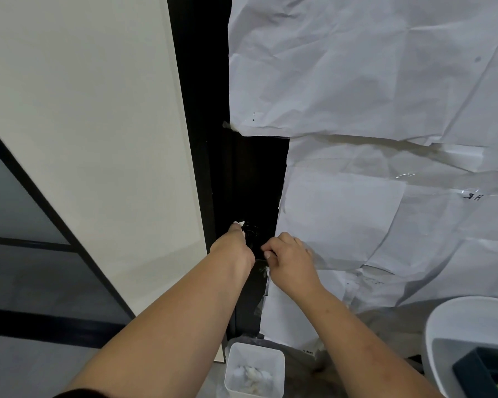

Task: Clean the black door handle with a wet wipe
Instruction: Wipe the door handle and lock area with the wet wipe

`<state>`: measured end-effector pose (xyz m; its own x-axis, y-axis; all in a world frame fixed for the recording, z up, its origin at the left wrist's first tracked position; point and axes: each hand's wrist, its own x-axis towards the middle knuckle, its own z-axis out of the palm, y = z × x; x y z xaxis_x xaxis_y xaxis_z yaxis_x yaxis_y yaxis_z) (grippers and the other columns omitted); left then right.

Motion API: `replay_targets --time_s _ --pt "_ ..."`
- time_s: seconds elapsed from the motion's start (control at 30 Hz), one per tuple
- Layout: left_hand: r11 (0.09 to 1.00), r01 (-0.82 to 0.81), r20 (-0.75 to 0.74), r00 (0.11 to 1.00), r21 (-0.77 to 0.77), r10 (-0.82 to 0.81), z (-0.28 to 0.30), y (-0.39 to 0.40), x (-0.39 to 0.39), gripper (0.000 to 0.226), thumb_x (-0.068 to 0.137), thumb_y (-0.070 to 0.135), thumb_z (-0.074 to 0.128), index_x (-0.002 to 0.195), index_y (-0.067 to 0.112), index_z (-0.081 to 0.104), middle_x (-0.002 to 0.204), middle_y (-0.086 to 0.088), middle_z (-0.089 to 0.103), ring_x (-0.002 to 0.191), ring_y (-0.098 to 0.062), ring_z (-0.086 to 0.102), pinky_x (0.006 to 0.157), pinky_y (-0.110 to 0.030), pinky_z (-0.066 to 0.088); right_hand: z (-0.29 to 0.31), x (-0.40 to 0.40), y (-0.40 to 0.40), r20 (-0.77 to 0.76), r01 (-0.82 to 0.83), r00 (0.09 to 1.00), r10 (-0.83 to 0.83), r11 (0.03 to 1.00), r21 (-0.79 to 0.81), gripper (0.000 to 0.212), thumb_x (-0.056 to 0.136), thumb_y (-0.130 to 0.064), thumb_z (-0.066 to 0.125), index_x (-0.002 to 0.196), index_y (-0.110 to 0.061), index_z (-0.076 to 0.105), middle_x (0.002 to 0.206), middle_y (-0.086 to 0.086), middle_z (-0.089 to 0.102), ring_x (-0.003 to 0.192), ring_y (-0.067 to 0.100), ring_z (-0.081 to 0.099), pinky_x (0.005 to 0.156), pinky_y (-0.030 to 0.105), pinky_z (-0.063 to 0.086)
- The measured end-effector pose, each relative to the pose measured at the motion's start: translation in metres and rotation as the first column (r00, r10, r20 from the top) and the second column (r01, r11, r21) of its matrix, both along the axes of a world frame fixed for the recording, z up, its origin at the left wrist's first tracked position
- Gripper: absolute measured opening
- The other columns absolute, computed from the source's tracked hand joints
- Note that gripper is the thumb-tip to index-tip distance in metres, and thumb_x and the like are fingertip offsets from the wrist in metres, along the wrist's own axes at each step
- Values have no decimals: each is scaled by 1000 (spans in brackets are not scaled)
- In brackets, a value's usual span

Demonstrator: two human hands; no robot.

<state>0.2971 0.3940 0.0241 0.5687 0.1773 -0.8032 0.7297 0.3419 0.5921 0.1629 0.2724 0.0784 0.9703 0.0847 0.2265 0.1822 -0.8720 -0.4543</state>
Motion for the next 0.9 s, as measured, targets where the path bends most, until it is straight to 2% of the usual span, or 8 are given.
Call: replay_targets --time_s 0.23,0.4,0.47,0.57,0.67,0.77,0.83,0.9 --pt "974 194 42 979 121 -200 58 4 -47 38 104 28 45 125 1 60 88 -16 56 97 -28 56 96 -38 44 0 -1 1 -7 -1 1000 1 1000 10 18 93 -24 49 105 -28 63 100 -7 54 99 18 49 84 40 41" --pt "997 70 99 993 -14 -69 73 -1 -58 45 103 38 46 125 1 56 113 -14 59 110 -29 58 92 -44 46 -1 0 1 -2 -4 1000 4 1000 7 18 93 -24 50 105 -28 63 100 -7 54 98 18 49 83 39 42" --pt "998 42 102 994 -45 -37 75 -2 -54 39 104 37 44 116 3 58 101 -14 60 100 -27 59 91 -40 46 -1 0 1 0 -4 1000 4 1000 7 18 93 -23 50 105 -28 63 100 -8 54 98 18 49 82 38 41" --pt "999 6 84 996 -39 -2 76 -2 -48 34 106 36 41 98 7 57 80 -12 55 71 -25 55 70 -37 46 -2 1 0 2 -3 1000 3 1000 0 18 93 -23 50 104 -28 63 99 -8 54 98 18 49 81 38 40" --pt "994 -29 76 996 -108 38 70 -1 -56 37 106 33 40 124 7 58 119 -15 62 113 -30 58 99 -40 46 -1 1 1 -5 -6 1000 6 1000 -2 18 93 -23 50 104 -28 63 100 -8 54 98 17 49 81 37 39" --pt "973 -86 176 976 -215 126 63 1 -69 45 104 22 43 145 6 40 151 -12 41 141 -27 38 117 -38 30 -1 1 1 -6 -7 1000 7 1000 1 18 93 -23 50 105 -29 63 99 -8 53 98 17 49 82 38 40" --pt "980 -117 169 975 -163 144 62 1 -75 45 101 27 50 142 8 46 143 -11 50 135 -29 45 113 -40 36 -1 0 1 -9 -8 1000 8 1000 0 18 93 -23 50 105 -29 63 99 -8 53 98 17 49 83 38 40" --pt "982 -183 236 957 50 166 60 -1 -82 31 94 29 66 117 8 65 106 -7 65 104 -25 61 88 -36 52 -1 0 0 -12 -5 1000 5 1000 1 18 93 -24 50 105 -29 63 98 -8 53 98 17 48 83 38 39"
